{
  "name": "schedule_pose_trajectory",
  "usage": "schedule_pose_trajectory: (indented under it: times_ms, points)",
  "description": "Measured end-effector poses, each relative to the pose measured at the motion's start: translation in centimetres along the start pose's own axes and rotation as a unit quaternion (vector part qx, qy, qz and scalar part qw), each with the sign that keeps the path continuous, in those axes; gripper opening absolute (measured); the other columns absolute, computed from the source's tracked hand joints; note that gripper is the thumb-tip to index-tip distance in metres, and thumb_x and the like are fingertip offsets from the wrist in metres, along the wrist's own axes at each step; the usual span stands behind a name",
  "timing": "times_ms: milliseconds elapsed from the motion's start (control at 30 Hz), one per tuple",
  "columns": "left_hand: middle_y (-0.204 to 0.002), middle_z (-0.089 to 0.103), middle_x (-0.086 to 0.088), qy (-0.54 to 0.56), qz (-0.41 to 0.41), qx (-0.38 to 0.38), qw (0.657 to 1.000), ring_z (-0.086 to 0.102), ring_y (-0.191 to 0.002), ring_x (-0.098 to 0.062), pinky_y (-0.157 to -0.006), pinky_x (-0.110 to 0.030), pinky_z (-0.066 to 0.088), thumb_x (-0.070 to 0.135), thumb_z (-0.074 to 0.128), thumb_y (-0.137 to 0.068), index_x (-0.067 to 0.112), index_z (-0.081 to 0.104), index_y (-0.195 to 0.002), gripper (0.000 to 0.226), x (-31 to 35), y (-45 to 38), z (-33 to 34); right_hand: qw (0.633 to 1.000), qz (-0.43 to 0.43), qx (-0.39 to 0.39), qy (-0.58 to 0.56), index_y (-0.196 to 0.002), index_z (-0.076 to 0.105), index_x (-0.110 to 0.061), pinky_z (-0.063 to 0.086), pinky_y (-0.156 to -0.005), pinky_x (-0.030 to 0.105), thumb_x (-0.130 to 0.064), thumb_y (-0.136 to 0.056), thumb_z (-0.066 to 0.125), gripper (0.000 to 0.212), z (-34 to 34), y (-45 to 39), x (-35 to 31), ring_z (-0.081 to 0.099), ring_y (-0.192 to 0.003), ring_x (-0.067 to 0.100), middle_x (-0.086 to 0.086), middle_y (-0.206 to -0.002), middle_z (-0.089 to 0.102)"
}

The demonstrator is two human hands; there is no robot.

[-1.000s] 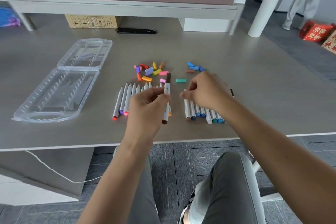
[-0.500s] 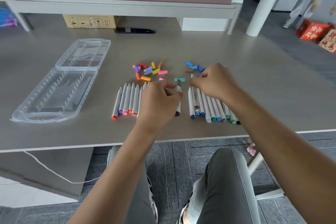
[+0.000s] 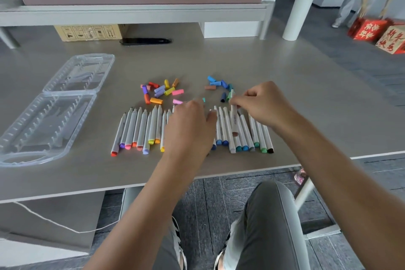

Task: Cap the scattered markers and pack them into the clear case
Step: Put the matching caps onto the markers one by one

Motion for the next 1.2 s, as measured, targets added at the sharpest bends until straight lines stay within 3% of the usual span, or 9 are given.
schedule_pose_trajectory:
  times_ms: [133, 233, 333, 433, 633, 933, 1000, 1100, 1200]
  points:
    - [-0.077, 0.071, 0.001, 0.214, -0.060, -0.051, 0.974, 0.067, -0.067, -0.009, -0.059, -0.011, 0.046, 0.034, 0.064, -0.096, 0.011, 0.064, -0.121, 0.034, 0.5, 0.3, 0.6, 0.995, 0.020, -0.040, -0.094, -0.083, 0.076, 0.002, 0.035, -0.049, 0.024, -0.036, -0.087, 0.077, 0.038, 0.7, 0.2, -0.2, 0.045, -0.058, 0.018, 0.006, -0.064, 0.059]
    - [-0.085, 0.074, -0.008, 0.362, -0.138, -0.096, 0.917, 0.074, -0.067, -0.022, -0.068, -0.030, 0.061, 0.018, 0.067, -0.096, 0.004, 0.058, -0.132, 0.039, -0.1, 0.1, 1.7, 0.991, 0.023, -0.050, -0.121, -0.081, 0.079, -0.008, 0.037, -0.048, 0.017, -0.035, -0.090, 0.078, 0.028, 0.8, -0.1, -0.7, 0.049, -0.044, 0.003, -0.007, -0.059, 0.063]
    - [-0.084, 0.071, -0.017, 0.503, -0.198, -0.128, 0.831, 0.072, -0.064, -0.029, -0.065, -0.034, 0.064, 0.000, 0.061, -0.097, 0.003, 0.060, -0.118, 0.022, 0.2, 0.1, 1.9, 0.992, 0.017, -0.066, -0.102, -0.084, 0.080, -0.012, 0.036, -0.044, 0.012, -0.035, -0.094, 0.073, 0.026, 1.2, -1.0, -1.1, 0.049, -0.038, -0.006, -0.010, -0.061, 0.068]
    - [-0.078, 0.065, -0.016, 0.551, -0.236, -0.130, 0.790, 0.070, -0.064, -0.028, -0.061, -0.032, 0.062, -0.005, 0.057, -0.096, 0.000, 0.065, -0.103, 0.011, -0.3, 0.0, 1.9, 0.998, 0.006, -0.027, -0.051, -0.083, 0.080, -0.013, 0.037, -0.047, 0.016, -0.029, -0.096, 0.069, 0.024, 1.4, -3.5, -1.0, 0.050, -0.043, -0.001, -0.001, -0.068, 0.070]
    - [-0.084, 0.058, -0.025, 0.582, -0.265, -0.126, 0.759, 0.066, -0.059, -0.027, -0.054, -0.032, 0.055, -0.001, 0.048, -0.098, -0.005, 0.061, -0.102, 0.014, -2.1, 0.0, 2.1, 0.981, -0.115, 0.018, 0.153, -0.105, 0.080, -0.027, 0.056, -0.081, 0.034, -0.026, -0.090, 0.074, 0.016, 3.8, -8.1, -2.8, 0.068, -0.089, 0.019, -0.004, -0.099, 0.076]
    - [-0.086, 0.064, -0.020, 0.621, -0.261, -0.137, 0.726, 0.068, -0.060, -0.028, -0.050, -0.029, 0.056, 0.007, 0.055, -0.100, -0.006, 0.060, -0.109, 0.017, -3.0, 0.2, 1.2, 0.924, -0.213, -0.022, 0.316, -0.097, 0.076, -0.028, 0.038, -0.074, 0.031, -0.029, -0.094, 0.064, 0.012, 7.0, -9.9, -4.5, 0.061, -0.096, 0.025, 0.000, -0.108, 0.054]
    - [-0.085, 0.066, -0.020, 0.619, -0.258, -0.140, 0.728, 0.068, -0.061, -0.028, -0.051, -0.029, 0.056, 0.008, 0.057, -0.100, -0.004, 0.062, -0.108, 0.016, -3.0, 0.2, 1.2, 0.938, -0.209, -0.014, 0.276, -0.096, 0.073, -0.026, 0.044, -0.077, 0.033, -0.028, -0.094, 0.065, 0.009, 6.9, -9.9, -4.4, 0.061, -0.096, 0.022, -0.003, -0.107, 0.060]
    - [-0.086, 0.070, -0.021, 0.616, -0.239, -0.155, 0.735, 0.068, -0.063, -0.029, -0.052, -0.030, 0.056, 0.006, 0.055, -0.101, 0.001, 0.065, -0.104, 0.011, -2.8, 0.3, 1.3, 0.989, -0.146, -0.013, 0.023, -0.098, 0.077, -0.020, 0.057, -0.082, 0.033, -0.020, -0.093, 0.070, 0.008, 5.5, -9.5, -3.9, 0.067, -0.083, 0.010, -0.005, -0.093, 0.074]
    - [-0.089, 0.073, -0.019, 0.610, -0.224, -0.166, 0.742, 0.068, -0.064, -0.028, -0.055, -0.033, 0.057, 0.004, 0.054, -0.101, 0.008, 0.065, -0.112, 0.016, -2.3, 0.5, 1.6, 0.974, -0.017, -0.081, -0.211, -0.106, 0.079, -0.015, 0.044, -0.054, 0.019, -0.016, -0.097, 0.069, 0.014, 4.6, -7.9, -2.7, 0.051, -0.058, 0.005, -0.001, -0.086, 0.077]
Point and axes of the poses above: each hand's wrist, its own y-axis away from the middle knuckle, its own z-axis out of the palm, x = y × z, the point moved 6 cm from there along -y, towards the middle knuckle
